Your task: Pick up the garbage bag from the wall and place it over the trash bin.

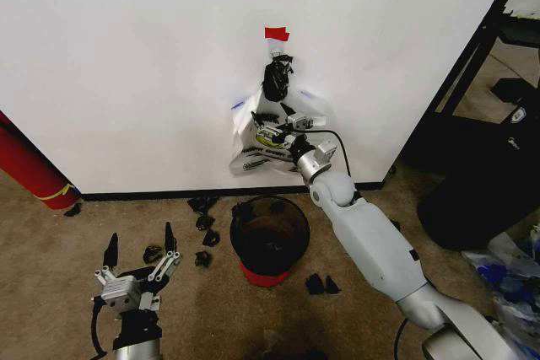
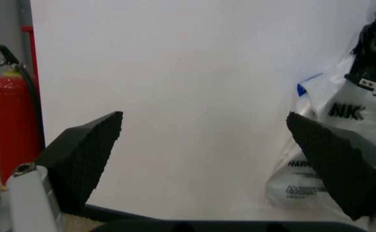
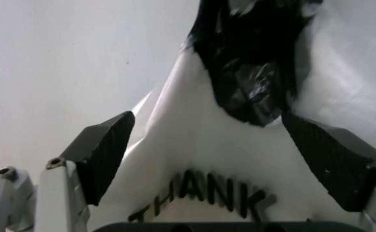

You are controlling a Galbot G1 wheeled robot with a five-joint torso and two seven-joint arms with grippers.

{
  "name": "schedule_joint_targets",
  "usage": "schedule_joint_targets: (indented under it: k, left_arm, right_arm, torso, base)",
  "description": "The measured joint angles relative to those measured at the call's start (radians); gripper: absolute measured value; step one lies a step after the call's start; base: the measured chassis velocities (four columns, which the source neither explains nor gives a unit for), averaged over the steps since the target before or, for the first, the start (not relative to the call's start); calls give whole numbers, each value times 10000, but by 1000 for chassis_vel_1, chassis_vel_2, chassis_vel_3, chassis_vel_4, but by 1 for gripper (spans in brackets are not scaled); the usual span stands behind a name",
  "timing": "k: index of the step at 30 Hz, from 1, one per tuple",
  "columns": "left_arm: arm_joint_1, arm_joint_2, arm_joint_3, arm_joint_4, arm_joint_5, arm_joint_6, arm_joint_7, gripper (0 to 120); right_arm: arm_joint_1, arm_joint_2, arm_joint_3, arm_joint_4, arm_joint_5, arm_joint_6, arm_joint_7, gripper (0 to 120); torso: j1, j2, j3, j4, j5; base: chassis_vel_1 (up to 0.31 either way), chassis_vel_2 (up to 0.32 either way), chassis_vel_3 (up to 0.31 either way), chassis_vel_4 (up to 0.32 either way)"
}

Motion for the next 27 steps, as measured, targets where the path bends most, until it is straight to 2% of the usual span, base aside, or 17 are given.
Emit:
schedule_joint_targets:
  k: [7, 12, 18, 21, 23, 24, 27]
  left_arm:
    - [3, 0, -57, 17, -26, -3, 4, 100]
    - [90, -3, -44, 6, -26, -66, 5, 100]
    - [90, 7, -14, -60, -20, -67, 5, 100]
    - [92, 6, -10, -77, -16, -67, 5, 100]
    - [93, 6, -10, -78, -16, -67, 5, 100]
    - [98, 6, -10, -81, -16, -67, 5, 100]
    - [119, 0, -12, -83, -16, -67, 5, 100]
  right_arm:
    - [181, 8, -43, -187, 37, 14, 29, 85]
    - [315, -4, -72, -195, 130, -68, 94, 92]
    - [511, 27, -263, -312, 110, -81, 49, 92]
    - [551, 27, -326, -343, 94, -81, 5, 86]
    - [554, 27, -332, -347, 92, -81, 1, 86]
    - [563, 27, -348, -355, 88, -81, -7, 79]
    - [574, 24, -387, -366, 77, -81, -47, 66]
  torso:
    - [-1, 0, 0, 2, 0]
    - [-1, 0, 0, 1, 0]
    - [-1, 0, 0, 2, 0]
    - [-1, 0, 0, 2, 0]
    - [-1, 0, 0, 2, 0]
    - [-1, 0, 0, 2, 0]
    - [-1, 0, 0, 1, 0]
  base:
    - [0, 0, 0, 0]
    - [0, 0, 0, 0]
    - [0, 0, 0, 0]
    - [0, 0, 0, 0]
    - [0, 0, 0, 0]
    - [0, 0, 0, 0]
    - [0, 0, 0, 0]
